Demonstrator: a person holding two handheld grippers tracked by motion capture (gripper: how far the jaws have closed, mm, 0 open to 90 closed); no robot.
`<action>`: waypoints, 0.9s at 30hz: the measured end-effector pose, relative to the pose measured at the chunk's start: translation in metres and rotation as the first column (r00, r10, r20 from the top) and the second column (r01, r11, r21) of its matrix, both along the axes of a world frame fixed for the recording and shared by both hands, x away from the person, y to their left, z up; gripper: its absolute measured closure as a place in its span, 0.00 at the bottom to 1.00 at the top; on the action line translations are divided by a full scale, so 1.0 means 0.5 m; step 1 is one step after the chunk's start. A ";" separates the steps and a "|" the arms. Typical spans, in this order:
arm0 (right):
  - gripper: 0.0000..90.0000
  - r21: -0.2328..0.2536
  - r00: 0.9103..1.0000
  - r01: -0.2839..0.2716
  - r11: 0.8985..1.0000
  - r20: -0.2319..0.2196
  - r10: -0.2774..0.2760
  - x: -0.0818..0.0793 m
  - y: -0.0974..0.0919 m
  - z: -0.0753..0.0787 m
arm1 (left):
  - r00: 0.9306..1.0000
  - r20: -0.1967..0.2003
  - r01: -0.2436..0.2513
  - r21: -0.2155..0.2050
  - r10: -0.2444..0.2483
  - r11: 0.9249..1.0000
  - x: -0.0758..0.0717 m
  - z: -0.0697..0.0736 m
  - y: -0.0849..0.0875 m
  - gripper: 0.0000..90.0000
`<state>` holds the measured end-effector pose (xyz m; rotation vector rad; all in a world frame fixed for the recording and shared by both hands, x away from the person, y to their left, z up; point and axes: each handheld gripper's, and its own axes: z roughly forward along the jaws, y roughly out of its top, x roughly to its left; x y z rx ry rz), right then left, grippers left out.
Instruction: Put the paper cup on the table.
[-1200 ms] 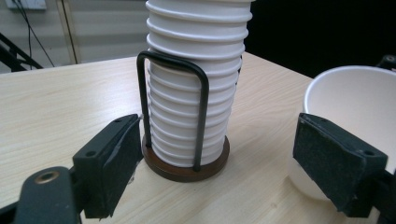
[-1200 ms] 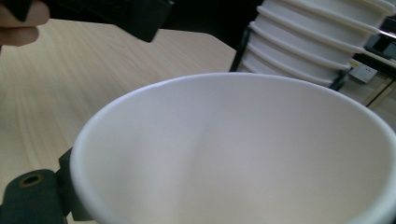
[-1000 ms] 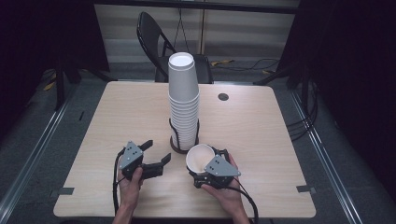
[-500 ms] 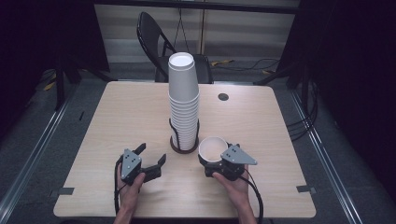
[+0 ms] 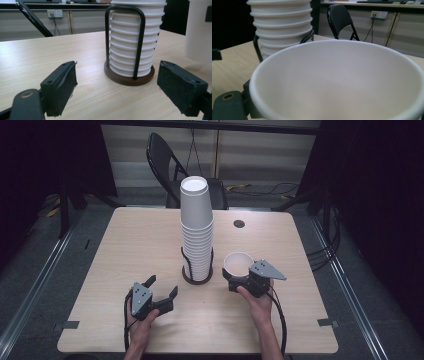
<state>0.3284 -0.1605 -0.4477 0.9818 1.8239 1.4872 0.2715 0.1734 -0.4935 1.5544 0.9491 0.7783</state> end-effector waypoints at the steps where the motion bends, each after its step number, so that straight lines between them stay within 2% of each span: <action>1: 0.12 0.016 1.000 0.002 1.000 -0.012 -0.002 0.006 -0.004 0.000 | 1.000 0.005 -0.004 0.002 0.004 1.000 -0.002 0.000 0.000 0.18; 3: 0.12 0.052 1.000 0.007 0.999 -0.023 -0.005 0.020 -0.014 0.000 | 1.000 -0.005 -0.006 -0.004 0.006 1.000 -0.003 -0.002 -0.001 0.18; 6: 0.12 0.056 0.999 0.031 0.998 -0.027 -0.029 0.036 -0.024 0.003 | 1.000 -0.009 -0.018 0.008 0.018 1.000 -0.004 -0.005 -0.001 0.18; 11: 0.12 0.059 0.998 0.062 0.996 -0.025 -0.061 0.059 -0.035 0.010 | 0.999 -0.021 -0.036 0.000 0.036 0.999 -0.004 -0.005 -0.004 0.18; 13: 0.12 0.061 0.997 0.065 0.996 -0.033 -0.063 0.070 -0.038 0.011 | 0.999 -0.020 -0.048 0.022 0.048 0.999 -0.003 -0.004 -0.005 0.18; 16: 0.12 0.076 0.996 0.080 0.994 -0.038 -0.078 0.088 -0.042 0.011 | 0.998 -0.024 -0.061 0.015 0.061 0.998 -0.002 -0.004 -0.005 0.18; 18: 0.12 0.083 0.995 0.092 0.992 -0.038 -0.089 0.102 -0.046 0.012 | 0.999 -0.020 -0.047 0.004 0.047 0.999 -0.003 -0.005 -0.003 0.18; 20: 0.12 0.088 0.994 0.109 0.990 -0.031 -0.107 0.113 -0.048 0.009 | 0.999 -0.007 -0.041 0.014 0.041 0.999 -0.006 -0.005 -0.003 0.18; 24: 0.11 0.071 0.992 0.122 0.990 -0.053 -0.118 0.134 -0.048 -0.002 | 0.999 -0.009 -0.047 0.003 0.047 0.999 -0.005 -0.005 0.000 0.18; 27: 0.11 0.064 0.990 0.135 0.989 -0.058 -0.131 0.149 -0.041 -0.008 | 0.999 0.003 -0.034 -0.005 0.034 0.999 -0.007 -0.006 0.001 0.18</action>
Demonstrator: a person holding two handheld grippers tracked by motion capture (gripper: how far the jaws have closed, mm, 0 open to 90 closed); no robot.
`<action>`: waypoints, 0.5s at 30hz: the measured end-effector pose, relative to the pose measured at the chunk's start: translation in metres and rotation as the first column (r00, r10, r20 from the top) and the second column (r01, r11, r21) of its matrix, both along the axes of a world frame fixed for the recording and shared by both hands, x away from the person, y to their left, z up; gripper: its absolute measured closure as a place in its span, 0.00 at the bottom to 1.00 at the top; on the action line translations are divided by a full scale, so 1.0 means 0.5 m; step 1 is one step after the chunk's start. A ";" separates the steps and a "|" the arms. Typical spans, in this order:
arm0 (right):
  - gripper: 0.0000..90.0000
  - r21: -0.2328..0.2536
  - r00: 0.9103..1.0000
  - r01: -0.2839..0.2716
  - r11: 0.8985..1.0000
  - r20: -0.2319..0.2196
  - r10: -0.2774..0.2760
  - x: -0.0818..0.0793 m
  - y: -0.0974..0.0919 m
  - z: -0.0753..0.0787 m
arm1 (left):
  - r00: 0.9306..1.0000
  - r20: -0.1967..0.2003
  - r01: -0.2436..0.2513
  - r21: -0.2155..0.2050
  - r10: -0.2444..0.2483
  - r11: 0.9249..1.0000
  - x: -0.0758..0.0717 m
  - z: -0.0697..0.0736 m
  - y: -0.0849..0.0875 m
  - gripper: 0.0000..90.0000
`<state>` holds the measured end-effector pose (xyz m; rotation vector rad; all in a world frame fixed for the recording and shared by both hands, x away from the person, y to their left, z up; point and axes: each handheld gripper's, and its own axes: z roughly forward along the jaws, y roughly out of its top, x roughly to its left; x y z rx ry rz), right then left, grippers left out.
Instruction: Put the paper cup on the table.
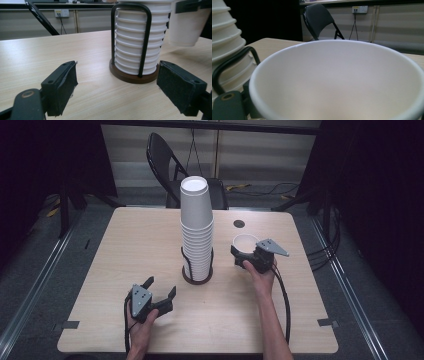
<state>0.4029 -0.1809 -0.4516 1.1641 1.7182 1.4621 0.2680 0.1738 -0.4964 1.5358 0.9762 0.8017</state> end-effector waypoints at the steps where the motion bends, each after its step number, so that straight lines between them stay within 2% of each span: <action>1: 0.11 0.011 1.000 0.003 1.000 0.005 -0.003 0.005 0.002 -0.003 | 1.000 0.000 0.006 -0.002 -0.006 1.000 0.000 0.000 0.000 0.18; 3: 0.11 0.034 1.000 0.013 0.999 0.003 -0.013 0.014 0.005 -0.010 | 1.000 0.001 0.004 -0.009 -0.004 1.000 -0.001 0.000 0.003 0.18; 6: 0.11 0.022 1.000 0.013 1.000 -0.016 -0.013 0.029 0.015 -0.021 | 1.000 0.015 0.006 -0.026 -0.006 1.000 -0.004 -0.002 0.004 0.18; 10: 0.11 0.025 1.000 0.016 1.000 -0.024 -0.015 0.043 0.025 -0.036 | 1.000 0.024 -0.003 -0.013 0.003 1.000 -0.006 -0.001 0.003 0.18; 13: 0.11 0.024 0.999 0.018 1.000 -0.041 -0.017 0.050 0.030 -0.053 | 1.000 0.019 -0.009 -0.024 0.009 1.000 -0.005 -0.002 0.002 0.19; 15: 0.11 0.037 0.999 0.023 0.999 -0.028 -0.022 0.052 0.030 -0.057 | 1.000 0.024 -0.010 -0.016 0.011 1.000 -0.006 -0.002 0.003 0.19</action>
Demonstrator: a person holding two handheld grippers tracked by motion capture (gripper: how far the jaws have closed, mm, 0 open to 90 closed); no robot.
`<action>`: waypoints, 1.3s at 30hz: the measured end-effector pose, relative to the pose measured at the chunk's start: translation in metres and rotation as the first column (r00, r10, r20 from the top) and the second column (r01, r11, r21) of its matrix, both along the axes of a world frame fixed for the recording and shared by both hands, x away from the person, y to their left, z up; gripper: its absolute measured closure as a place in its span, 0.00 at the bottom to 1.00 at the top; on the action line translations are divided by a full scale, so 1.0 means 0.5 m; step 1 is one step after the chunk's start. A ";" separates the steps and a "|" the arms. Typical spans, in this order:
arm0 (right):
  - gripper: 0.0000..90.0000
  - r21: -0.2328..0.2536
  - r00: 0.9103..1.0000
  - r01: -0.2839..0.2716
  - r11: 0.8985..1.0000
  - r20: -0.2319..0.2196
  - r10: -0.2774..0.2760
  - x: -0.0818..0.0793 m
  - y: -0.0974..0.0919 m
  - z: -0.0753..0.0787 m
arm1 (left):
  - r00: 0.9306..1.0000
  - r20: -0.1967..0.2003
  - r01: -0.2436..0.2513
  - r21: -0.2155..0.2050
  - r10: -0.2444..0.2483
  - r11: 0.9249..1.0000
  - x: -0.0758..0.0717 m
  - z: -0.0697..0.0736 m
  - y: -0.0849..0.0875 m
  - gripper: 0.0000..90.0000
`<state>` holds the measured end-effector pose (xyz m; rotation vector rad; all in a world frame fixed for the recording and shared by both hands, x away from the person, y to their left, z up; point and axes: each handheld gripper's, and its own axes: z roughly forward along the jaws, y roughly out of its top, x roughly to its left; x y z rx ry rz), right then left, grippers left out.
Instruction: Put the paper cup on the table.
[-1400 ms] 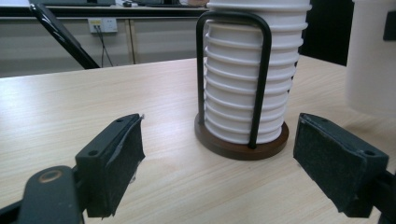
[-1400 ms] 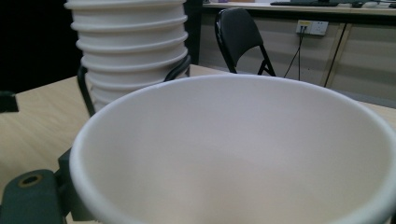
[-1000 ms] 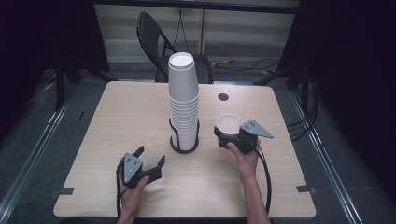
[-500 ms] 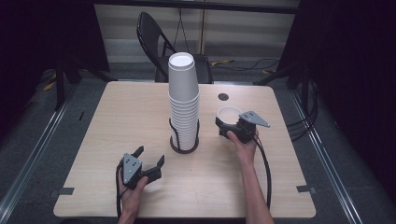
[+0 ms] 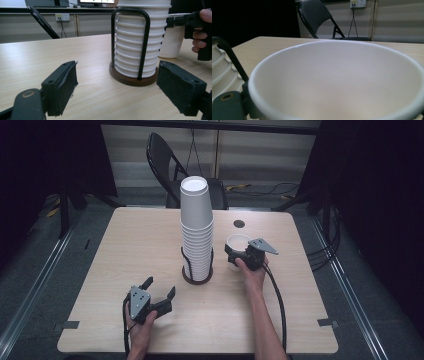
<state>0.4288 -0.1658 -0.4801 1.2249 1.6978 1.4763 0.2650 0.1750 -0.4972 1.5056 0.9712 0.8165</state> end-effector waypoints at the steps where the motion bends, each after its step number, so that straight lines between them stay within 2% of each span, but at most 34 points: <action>1: 0.11 -0.005 1.000 0.005 1.000 0.000 -0.005 0.000 0.002 0.000 | 1.000 0.002 0.006 0.008 -0.006 1.000 0.000 0.000 -0.001 0.19; 8: 0.10 -0.034 1.000 -0.006 0.999 0.000 0.006 -0.011 0.004 -0.001 | 1.000 -0.003 0.004 0.011 -0.004 1.000 0.001 0.000 -0.001 0.19; 11: 0.10 -0.069 1.000 -0.010 0.998 -0.003 0.010 -0.014 0.007 -0.001 | 1.000 0.001 -0.004 0.017 0.004 1.000 0.000 0.000 -0.004 0.19; 14: 0.11 -0.089 1.000 -0.011 0.996 -0.017 0.009 -0.013 0.010 -0.008 | 1.000 -0.001 -0.007 0.043 0.007 0.999 0.001 0.001 -0.008 0.19; 19: 0.11 -0.094 1.000 -0.013 0.995 -0.028 0.010 -0.012 0.010 -0.010 | 1.000 -0.001 -0.014 0.026 0.014 1.000 0.001 0.001 -0.005 0.19; 27: 0.14 -0.115 0.994 -0.011 0.993 -0.109 -0.002 -0.010 0.007 -0.018 | 1.000 0.001 -0.015 0.015 0.015 1.000 0.000 0.000 -0.002 0.19; 29: 0.14 -0.120 0.993 -0.011 0.993 -0.117 -0.003 -0.011 0.006 -0.018 | 1.000 0.001 -0.015 0.014 0.015 1.000 0.000 0.000 -0.002 0.19; 33: 0.15 -0.133 0.986 -0.011 0.991 -0.165 -0.011 -0.014 0.003 -0.024 | 1.000 -0.001 -0.014 0.015 0.014 1.000 0.000 0.000 -0.002 0.19; 36: 0.15 -0.124 0.985 -0.001 0.992 -0.173 -0.020 -0.019 -0.002 -0.026 | 1.000 -0.002 -0.016 0.012 0.016 1.000 0.000 0.000 -0.003 0.19; 39: 0.15 -0.142 0.982 0.004 0.990 -0.185 -0.031 -0.025 -0.004 -0.025 | 1.000 -0.002 -0.018 0.011 0.018 1.000 0.000 0.000 -0.002 0.19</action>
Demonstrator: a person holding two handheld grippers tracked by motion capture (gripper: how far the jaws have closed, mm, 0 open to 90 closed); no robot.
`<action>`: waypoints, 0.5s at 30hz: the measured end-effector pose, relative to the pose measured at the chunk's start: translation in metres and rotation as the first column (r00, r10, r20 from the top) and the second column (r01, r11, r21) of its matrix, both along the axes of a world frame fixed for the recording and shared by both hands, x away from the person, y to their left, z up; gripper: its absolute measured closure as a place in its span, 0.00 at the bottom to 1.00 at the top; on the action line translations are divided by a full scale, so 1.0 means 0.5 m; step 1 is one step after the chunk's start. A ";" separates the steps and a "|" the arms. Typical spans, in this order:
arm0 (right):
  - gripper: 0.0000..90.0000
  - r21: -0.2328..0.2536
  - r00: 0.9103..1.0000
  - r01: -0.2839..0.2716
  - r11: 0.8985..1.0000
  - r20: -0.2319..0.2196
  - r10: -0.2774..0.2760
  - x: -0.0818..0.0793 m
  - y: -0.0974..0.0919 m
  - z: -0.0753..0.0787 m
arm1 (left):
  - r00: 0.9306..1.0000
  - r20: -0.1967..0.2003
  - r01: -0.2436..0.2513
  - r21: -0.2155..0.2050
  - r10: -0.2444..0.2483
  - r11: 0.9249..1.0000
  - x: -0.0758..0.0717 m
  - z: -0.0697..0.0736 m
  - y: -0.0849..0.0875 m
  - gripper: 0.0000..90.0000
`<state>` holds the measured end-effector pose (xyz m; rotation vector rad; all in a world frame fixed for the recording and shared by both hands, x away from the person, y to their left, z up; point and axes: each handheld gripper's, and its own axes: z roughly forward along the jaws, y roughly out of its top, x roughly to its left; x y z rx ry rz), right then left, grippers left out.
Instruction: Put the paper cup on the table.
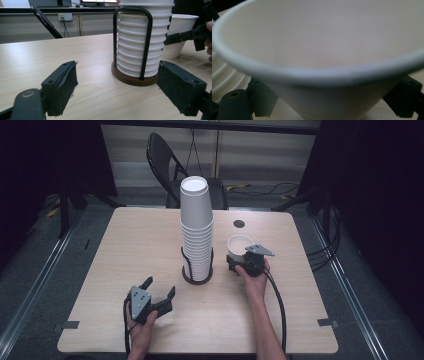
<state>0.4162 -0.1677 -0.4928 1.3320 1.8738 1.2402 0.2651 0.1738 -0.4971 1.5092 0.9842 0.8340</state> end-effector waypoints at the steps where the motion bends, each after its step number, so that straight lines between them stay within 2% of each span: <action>1: 0.15 -0.005 1.000 -0.002 1.000 -0.009 0.001 -0.003 -0.001 -0.001 | 1.000 0.001 -0.001 -0.001 0.001 1.000 0.000 0.000 0.000 0.19; 7: 0.15 -0.007 1.000 -0.001 1.000 0.004 0.001 -0.029 -0.009 -0.001 | 1.000 -0.007 -0.009 -0.017 0.009 1.000 0.000 0.000 0.001 0.19; 9: 0.15 0.016 1.000 -0.002 1.000 0.007 0.002 -0.040 -0.014 0.001 | 1.000 -0.007 -0.009 -0.012 0.009 1.000 0.000 0.000 0.001 0.19; 15: 0.15 0.055 0.998 0.012 0.998 0.055 -0.015 -0.078 -0.030 0.014 | 1.000 -0.009 -0.014 -0.009 0.014 1.000 0.001 0.000 0.001 0.19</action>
